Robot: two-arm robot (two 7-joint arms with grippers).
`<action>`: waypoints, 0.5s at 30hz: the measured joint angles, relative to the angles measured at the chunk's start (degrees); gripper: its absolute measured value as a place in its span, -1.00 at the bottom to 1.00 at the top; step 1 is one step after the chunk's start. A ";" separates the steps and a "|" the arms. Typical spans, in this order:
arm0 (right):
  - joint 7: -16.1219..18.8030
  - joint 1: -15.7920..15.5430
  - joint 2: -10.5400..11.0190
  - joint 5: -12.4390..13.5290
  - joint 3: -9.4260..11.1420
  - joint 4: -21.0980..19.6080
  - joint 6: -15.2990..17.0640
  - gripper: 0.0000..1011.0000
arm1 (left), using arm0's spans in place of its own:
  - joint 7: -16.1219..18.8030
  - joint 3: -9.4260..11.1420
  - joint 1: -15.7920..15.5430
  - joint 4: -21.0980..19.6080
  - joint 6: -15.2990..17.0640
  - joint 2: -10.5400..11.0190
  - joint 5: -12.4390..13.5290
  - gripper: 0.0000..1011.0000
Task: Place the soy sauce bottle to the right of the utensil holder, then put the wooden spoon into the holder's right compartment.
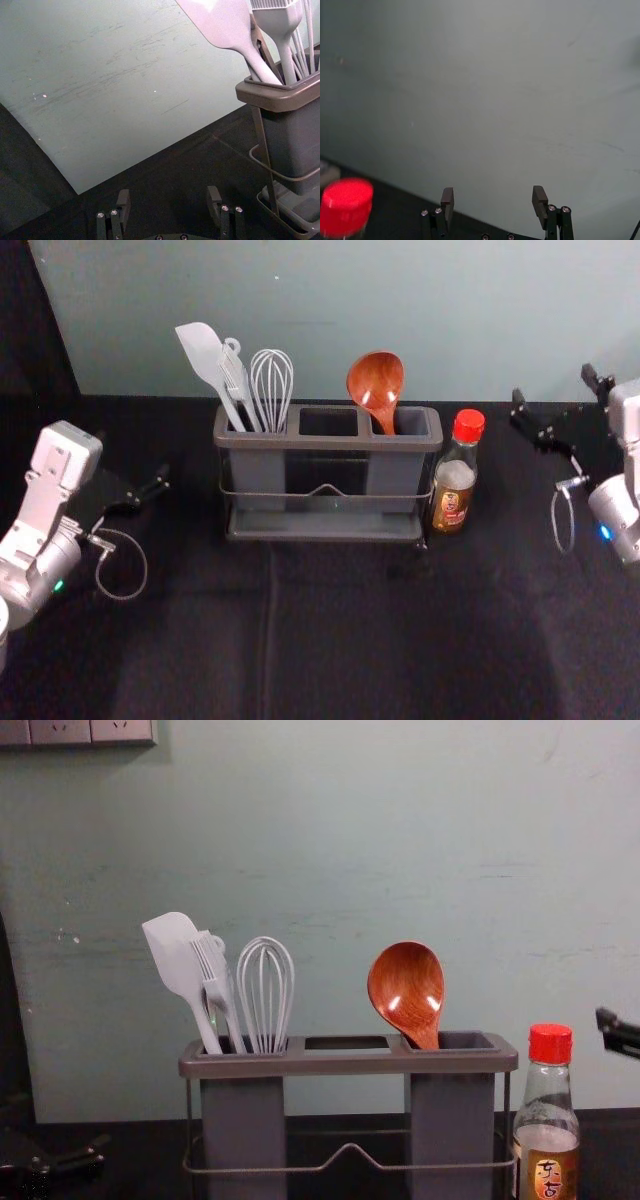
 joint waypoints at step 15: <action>-4.82 0.55 3.66 -7.42 -5.12 4.60 -1.34 0.98 | 0.00 0.00 0.00 0.00 0.00 0.00 0.00 0.99</action>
